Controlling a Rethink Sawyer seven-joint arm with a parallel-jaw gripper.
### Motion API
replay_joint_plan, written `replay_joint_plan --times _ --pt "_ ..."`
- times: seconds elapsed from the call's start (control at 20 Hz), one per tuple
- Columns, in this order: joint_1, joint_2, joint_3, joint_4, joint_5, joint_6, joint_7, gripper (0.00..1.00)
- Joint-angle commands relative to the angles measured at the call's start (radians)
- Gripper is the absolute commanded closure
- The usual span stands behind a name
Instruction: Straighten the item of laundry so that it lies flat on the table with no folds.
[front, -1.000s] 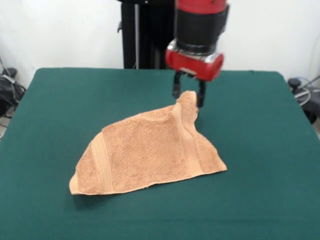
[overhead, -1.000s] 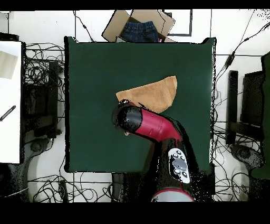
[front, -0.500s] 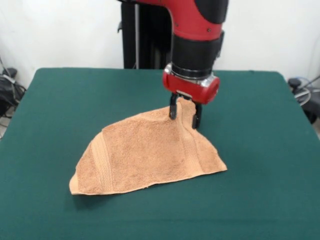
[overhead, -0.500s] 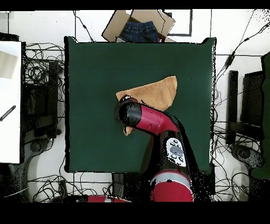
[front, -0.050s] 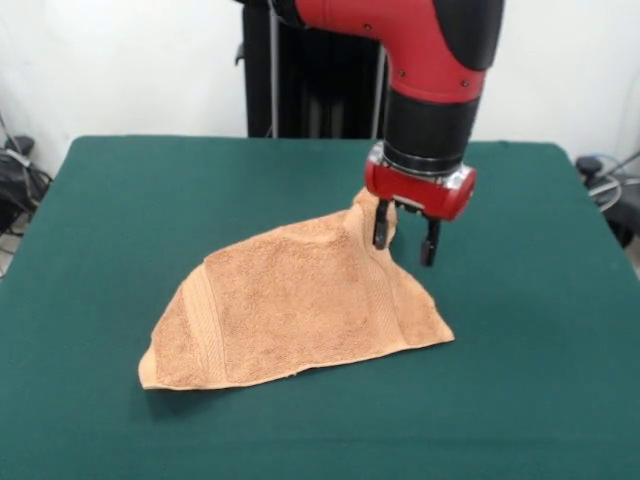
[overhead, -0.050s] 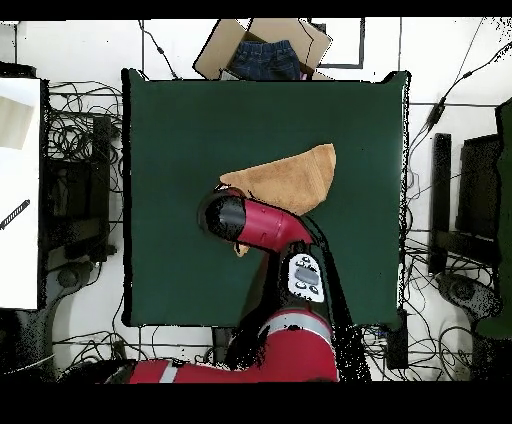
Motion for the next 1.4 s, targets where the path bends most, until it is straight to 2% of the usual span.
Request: replay_joint_plan --times 0.05,0.25,0.5,1.05,1.4 --pt "-0.027 0.025 0.035 -0.035 -0.028 -0.048 0.103 0.00" --pt "-0.060 0.080 0.053 -0.114 -0.025 0.005 0.061 0.00" --pt "-0.064 0.138 0.043 -0.204 -0.031 0.048 0.040 0.00" --pt "0.019 0.193 -0.026 -0.251 -0.023 0.043 0.104 0.00" --pt "0.044 0.192 -0.036 -0.213 -0.018 -0.014 0.133 0.00"
